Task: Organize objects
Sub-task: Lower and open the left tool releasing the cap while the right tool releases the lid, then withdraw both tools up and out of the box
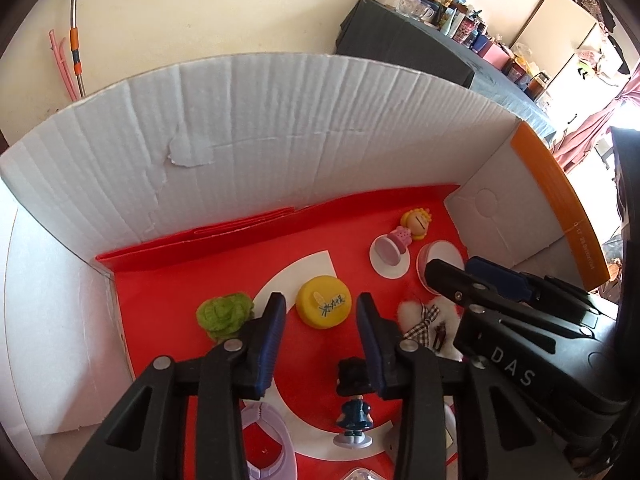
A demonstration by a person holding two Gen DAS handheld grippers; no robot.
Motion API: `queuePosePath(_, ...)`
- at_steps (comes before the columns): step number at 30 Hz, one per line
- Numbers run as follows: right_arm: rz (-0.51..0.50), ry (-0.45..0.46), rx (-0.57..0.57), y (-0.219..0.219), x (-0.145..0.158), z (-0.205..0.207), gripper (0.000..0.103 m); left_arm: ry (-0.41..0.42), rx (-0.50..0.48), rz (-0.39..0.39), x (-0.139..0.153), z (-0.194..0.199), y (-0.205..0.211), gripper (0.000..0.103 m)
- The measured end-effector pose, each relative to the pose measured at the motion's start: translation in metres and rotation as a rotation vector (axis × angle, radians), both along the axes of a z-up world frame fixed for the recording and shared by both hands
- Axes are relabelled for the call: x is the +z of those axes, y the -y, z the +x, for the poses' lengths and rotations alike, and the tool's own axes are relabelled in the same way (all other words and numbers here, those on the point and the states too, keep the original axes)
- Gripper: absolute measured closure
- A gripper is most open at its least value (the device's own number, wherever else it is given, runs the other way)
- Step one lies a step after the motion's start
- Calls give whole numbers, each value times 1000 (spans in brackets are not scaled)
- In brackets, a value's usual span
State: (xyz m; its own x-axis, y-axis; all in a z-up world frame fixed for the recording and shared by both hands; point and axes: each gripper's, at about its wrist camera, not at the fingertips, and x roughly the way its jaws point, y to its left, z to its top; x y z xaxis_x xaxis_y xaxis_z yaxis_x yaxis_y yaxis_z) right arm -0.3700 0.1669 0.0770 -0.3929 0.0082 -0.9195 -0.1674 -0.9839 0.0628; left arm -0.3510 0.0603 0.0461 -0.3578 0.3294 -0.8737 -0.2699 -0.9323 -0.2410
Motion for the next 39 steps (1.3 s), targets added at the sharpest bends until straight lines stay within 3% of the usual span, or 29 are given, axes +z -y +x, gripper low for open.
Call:
queuePosePath(15, -32, -63, 52, -2, 16, 24, 64, -77, 32, -29, 22, 28, 3, 61)
queuePosePath(19, -42, -94, 78, -4, 24, 36, 62, -107, 58, -44, 29, 40, 4, 52)
queuePosePath(24, -42, -154, 107, -7, 34, 59, 48, -146, 89, -55, 38, 52, 8, 48)
queuePosePath(28, -21, -199, 146, -3, 45, 73, 46, -205, 116, -67, 48, 68, 13, 44)
queuePosePath(39, 46, -358, 255, 1, 65, 119, 29, -379, 203, -66, 71, 120, 33, 27)
